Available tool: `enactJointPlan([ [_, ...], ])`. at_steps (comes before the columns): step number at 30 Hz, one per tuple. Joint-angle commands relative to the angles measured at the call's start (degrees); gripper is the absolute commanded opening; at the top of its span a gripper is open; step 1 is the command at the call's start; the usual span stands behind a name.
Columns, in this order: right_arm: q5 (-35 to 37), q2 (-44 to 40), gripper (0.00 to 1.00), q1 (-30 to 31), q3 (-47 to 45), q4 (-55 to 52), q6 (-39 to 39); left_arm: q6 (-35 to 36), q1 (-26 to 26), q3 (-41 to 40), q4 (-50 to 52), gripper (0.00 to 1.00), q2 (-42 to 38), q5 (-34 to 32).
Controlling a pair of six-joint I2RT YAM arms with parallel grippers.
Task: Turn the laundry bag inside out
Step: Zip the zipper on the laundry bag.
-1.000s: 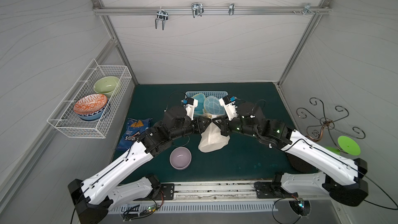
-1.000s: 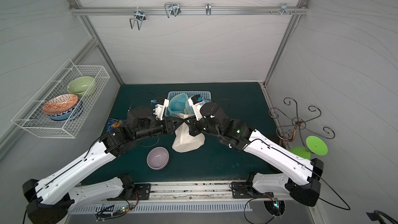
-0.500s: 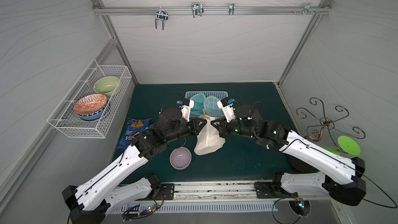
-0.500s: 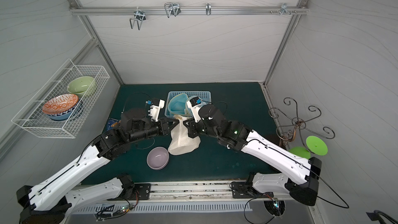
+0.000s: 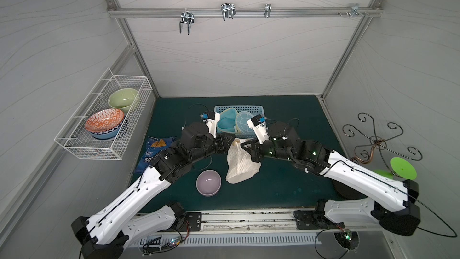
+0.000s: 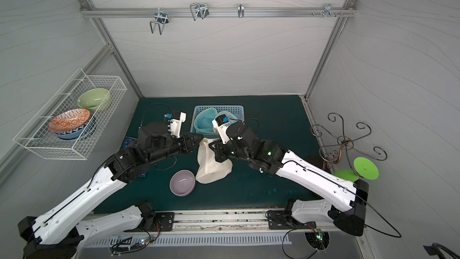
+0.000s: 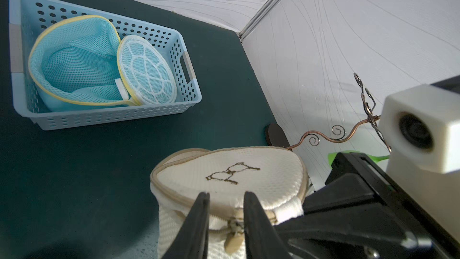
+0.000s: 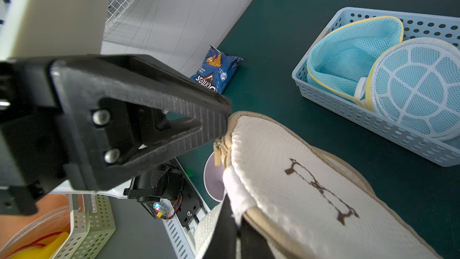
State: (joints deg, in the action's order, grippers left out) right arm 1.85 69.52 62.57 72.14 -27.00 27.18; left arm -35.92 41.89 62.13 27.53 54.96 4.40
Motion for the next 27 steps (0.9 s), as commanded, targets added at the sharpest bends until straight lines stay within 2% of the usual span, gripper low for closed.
enactJointPlan([
  [1, -0.2, 0.4, 0.00, 0.4, 1.7, -0.7, -0.2, 5.3, 0.1, 1.7, -1.1, 0.30, -1.4, -0.4],
  [5, 0.4, 1.0, 0.00, 0.4, 2.0, -0.9, -0.5, 8.5, 1.2, -0.1, -0.6, 0.36, -4.3, -0.7],
  [8, 0.5, 1.6, 0.00, 0.4, 2.7, -0.8, -0.5, 10.8, 4.0, 0.3, 1.7, 0.37, -4.0, -3.4],
  [13, 0.5, 2.3, 0.00, 0.5, 3.8, -0.8, -0.4, 15.1, 11.8, 2.0, 4.4, 0.37, -1.9, -14.1],
  [21, -0.3, 2.4, 0.00, 0.5, 4.0, -0.8, -0.2, 15.6, 12.3, 1.7, 4.9, 0.38, -2.5, -22.1],
  [27, -1.0, 2.5, 0.00, 0.5, 3.7, -0.2, 0.2, 16.5, 12.3, 2.5, 2.6, 0.37, -0.8, -19.4],
])
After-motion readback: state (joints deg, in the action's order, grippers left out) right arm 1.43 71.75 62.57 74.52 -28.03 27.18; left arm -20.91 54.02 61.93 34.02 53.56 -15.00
